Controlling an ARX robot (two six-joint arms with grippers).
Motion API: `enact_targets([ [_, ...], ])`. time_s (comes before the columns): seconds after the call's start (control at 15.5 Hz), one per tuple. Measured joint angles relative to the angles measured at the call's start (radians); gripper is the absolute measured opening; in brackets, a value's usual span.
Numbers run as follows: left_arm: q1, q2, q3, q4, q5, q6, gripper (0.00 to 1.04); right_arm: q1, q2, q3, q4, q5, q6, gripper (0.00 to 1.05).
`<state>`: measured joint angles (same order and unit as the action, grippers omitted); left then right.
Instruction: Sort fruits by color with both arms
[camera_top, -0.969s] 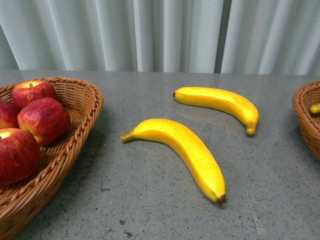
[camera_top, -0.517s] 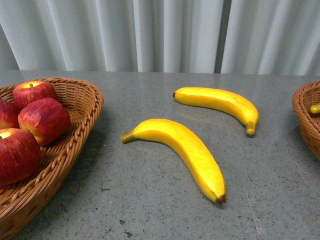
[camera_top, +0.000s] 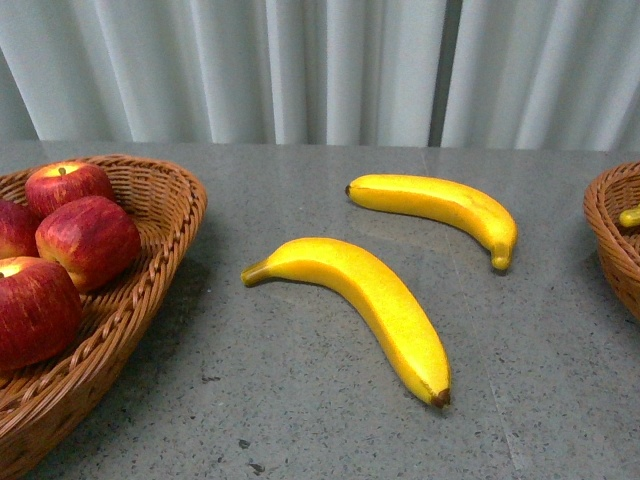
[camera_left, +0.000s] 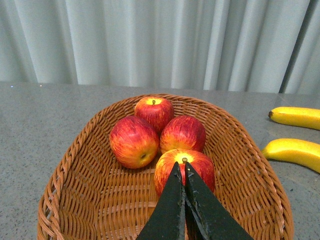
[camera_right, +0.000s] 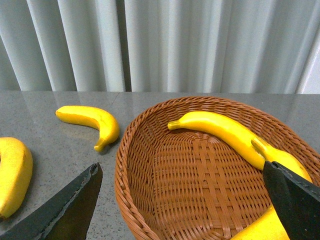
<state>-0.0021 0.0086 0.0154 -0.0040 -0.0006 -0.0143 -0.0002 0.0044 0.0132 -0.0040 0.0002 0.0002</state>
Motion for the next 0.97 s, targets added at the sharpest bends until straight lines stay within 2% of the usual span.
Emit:
enact_targets([
  [0.32,0.000,0.000,0.000,0.000,0.000,0.000,0.04,0.000,0.000,0.000,0.000,0.000,0.000,0.98],
  [0.84,0.000,0.000,0.000,0.000,0.000,0.000,0.96,0.000,0.000,0.000,0.000,0.000,0.000,0.98],
  [0.9,0.000,0.000,0.000,0.000,0.000,0.001,0.99,0.000,0.000,0.000,0.000,0.000,0.000,0.98],
  [0.97,0.000,0.000,0.000,0.000,0.000,0.001,0.97,0.000,0.000,0.000,0.000,0.000,0.000,0.98],
])
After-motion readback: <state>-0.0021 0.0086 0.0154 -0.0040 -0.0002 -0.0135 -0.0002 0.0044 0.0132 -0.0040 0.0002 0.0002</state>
